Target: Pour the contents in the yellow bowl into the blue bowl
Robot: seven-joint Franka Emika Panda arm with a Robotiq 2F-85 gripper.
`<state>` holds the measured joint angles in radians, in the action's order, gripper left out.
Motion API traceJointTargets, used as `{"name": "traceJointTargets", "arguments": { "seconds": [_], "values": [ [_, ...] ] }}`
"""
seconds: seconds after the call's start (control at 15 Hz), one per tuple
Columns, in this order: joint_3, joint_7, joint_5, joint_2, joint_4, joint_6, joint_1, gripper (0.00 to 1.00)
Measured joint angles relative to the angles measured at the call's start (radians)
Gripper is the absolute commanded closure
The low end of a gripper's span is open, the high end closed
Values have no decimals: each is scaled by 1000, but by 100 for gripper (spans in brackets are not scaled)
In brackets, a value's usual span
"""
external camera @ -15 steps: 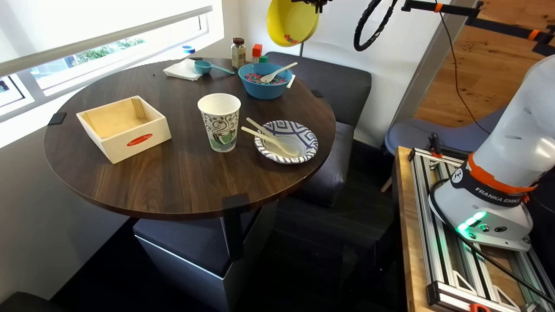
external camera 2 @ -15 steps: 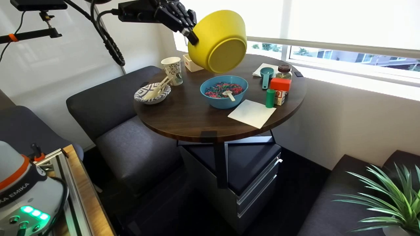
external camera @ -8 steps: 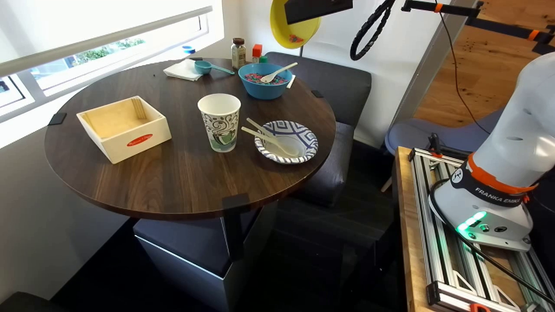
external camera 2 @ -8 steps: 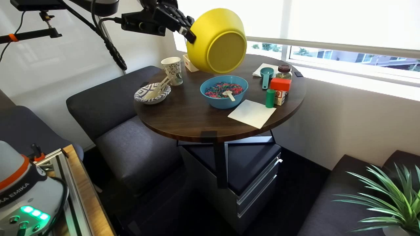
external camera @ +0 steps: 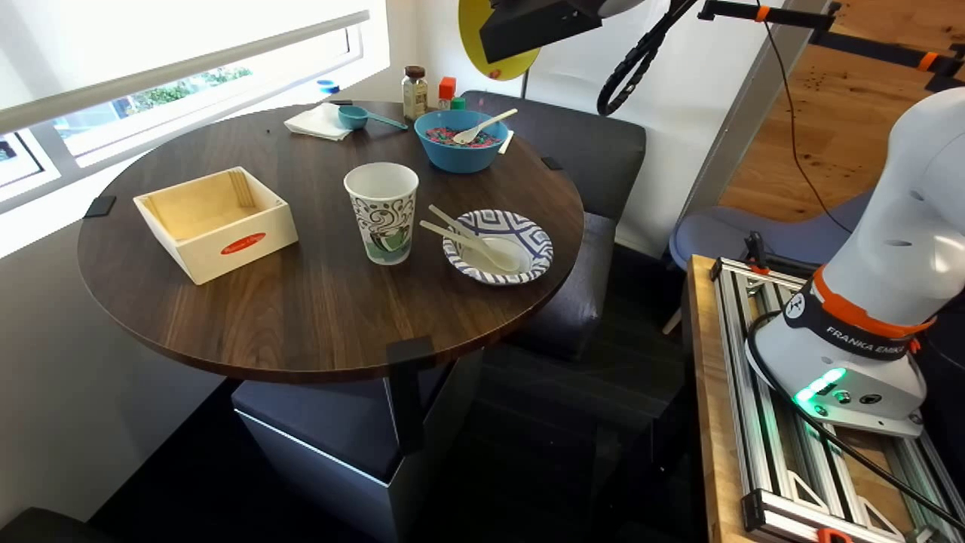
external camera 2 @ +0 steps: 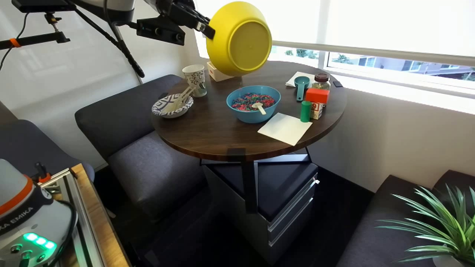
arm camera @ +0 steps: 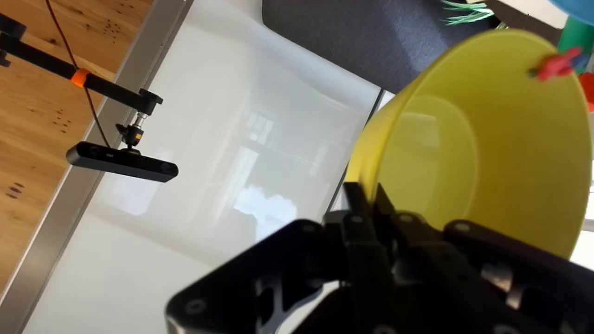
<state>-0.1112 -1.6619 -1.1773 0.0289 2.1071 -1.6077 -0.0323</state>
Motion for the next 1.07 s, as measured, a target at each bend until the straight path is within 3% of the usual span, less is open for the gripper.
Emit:
{"name": "traceJointTargets", "arguments": {
  "seconds": [0.73,1.07],
  "values": [
    [1,-31,-203,-150,-103,170,-43,99],
    [-2,56,-10,-152,-165,104,-43,99]
  ]
}}
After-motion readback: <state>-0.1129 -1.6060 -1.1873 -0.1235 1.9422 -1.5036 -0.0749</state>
